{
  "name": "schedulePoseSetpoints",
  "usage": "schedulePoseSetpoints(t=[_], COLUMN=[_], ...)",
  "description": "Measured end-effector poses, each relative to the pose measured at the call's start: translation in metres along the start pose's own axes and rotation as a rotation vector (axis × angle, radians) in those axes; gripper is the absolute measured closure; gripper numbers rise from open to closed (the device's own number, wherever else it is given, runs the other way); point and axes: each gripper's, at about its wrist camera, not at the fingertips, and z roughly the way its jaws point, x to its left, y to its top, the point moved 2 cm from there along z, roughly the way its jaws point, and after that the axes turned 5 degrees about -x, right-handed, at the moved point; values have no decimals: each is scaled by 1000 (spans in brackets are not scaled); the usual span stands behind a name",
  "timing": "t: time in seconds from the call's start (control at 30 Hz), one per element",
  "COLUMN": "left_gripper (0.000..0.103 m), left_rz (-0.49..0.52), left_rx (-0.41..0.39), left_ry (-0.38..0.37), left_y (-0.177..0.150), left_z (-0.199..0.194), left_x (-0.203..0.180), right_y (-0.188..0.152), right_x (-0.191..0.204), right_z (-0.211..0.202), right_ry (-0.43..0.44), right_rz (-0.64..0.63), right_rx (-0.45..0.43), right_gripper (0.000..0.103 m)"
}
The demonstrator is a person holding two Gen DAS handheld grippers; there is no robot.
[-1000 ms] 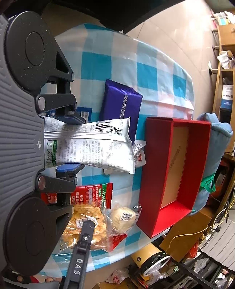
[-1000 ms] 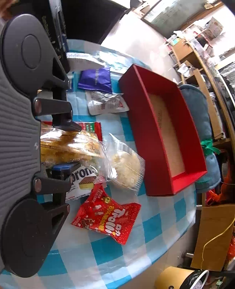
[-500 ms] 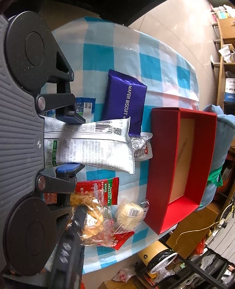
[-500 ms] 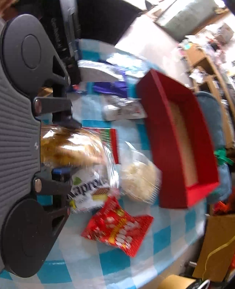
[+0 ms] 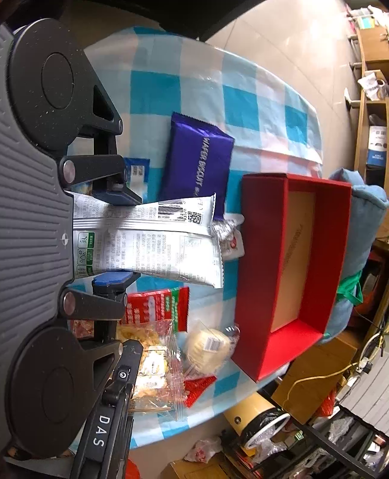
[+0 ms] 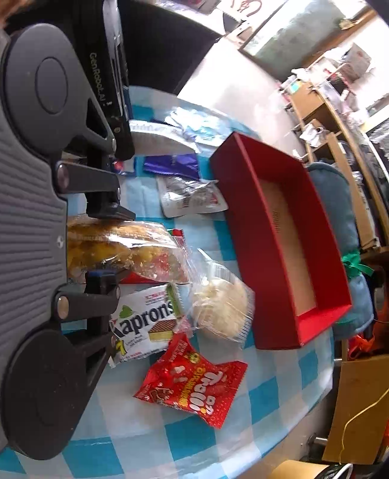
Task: Organize snacks
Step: 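Carry the white packet with the left tool while the right tool carries the waffle bag into the red box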
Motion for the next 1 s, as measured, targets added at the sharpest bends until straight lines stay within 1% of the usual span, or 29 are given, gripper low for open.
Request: schedulePoseSetpoints(t=[0.27,0.47,0.67,1.0], left_gripper=[51,51,51,51], left_rz=[10,13,19,21], left_rx=[-40,-72,-118,-157], left_ry=[3,-1,20,57], left_y=[20,41,70,119], left_z=[-2,-2,1,24], left_x=[-10,-18,-25,-35], right_y=[20,46,80,142], right_x=[-5,-6,-6,-4], right_z=[-18,-27,-22,1], right_ry=[42,59,62,70], right_rz=[49,69,59,35], right_rx=[-74,-133,-170,-212], right_gripper=[77,77,77,77])
